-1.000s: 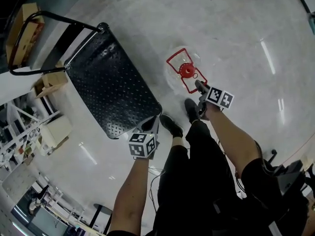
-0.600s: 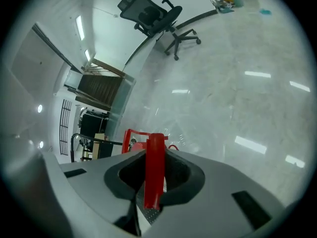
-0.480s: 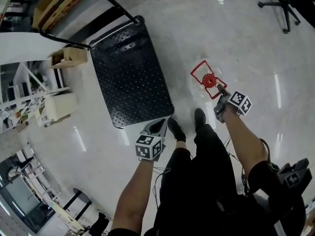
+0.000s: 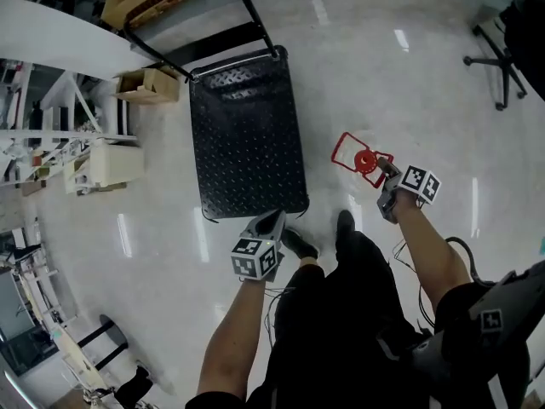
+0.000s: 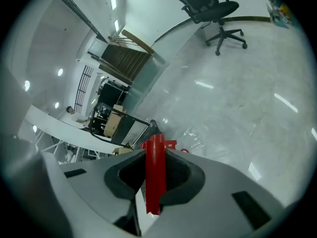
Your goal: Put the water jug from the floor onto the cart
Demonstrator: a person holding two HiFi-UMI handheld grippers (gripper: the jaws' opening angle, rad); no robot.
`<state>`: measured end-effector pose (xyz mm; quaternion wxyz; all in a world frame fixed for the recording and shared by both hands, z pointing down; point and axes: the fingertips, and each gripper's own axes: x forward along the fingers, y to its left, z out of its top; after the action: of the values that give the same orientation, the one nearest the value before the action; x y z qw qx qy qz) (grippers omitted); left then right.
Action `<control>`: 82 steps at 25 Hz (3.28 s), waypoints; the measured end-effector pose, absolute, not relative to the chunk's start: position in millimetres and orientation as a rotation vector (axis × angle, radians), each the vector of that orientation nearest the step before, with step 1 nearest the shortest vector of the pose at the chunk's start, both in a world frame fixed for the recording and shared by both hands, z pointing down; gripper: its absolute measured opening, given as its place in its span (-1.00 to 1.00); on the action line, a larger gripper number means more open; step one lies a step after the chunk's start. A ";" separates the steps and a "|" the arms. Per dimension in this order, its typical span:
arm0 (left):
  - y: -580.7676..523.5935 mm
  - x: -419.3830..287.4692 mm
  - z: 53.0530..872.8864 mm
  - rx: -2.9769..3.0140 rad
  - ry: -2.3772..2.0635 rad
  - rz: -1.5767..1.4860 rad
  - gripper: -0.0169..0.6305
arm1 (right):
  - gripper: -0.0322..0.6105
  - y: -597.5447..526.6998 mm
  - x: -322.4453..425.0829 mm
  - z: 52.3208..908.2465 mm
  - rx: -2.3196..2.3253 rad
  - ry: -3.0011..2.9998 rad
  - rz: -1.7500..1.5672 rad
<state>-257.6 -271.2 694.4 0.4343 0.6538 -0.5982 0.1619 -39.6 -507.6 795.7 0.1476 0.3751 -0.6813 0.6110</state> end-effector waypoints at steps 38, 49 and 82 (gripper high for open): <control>-44.0 -520.2 546.9 1.248 -2.141 -0.121 -0.96 | -0.68 -244.7 -555.5 638.6 0.047 -2.082 1.337; -36.4 -536.2 560.2 1.081 -2.177 -0.169 -0.96 | -0.68 -198.3 -623.9 674.1 -0.103 -2.012 1.281; -85.0 -508.9 569.8 1.179 -2.109 -0.164 -0.96 | -0.51 -281.1 -551.0 757.6 0.047 -1.935 1.333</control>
<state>-508.9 -85.0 569.8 0.3523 0.4558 -0.8149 -0.0634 -551.0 -281.1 757.6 0.3857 0.0183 -0.7597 0.5232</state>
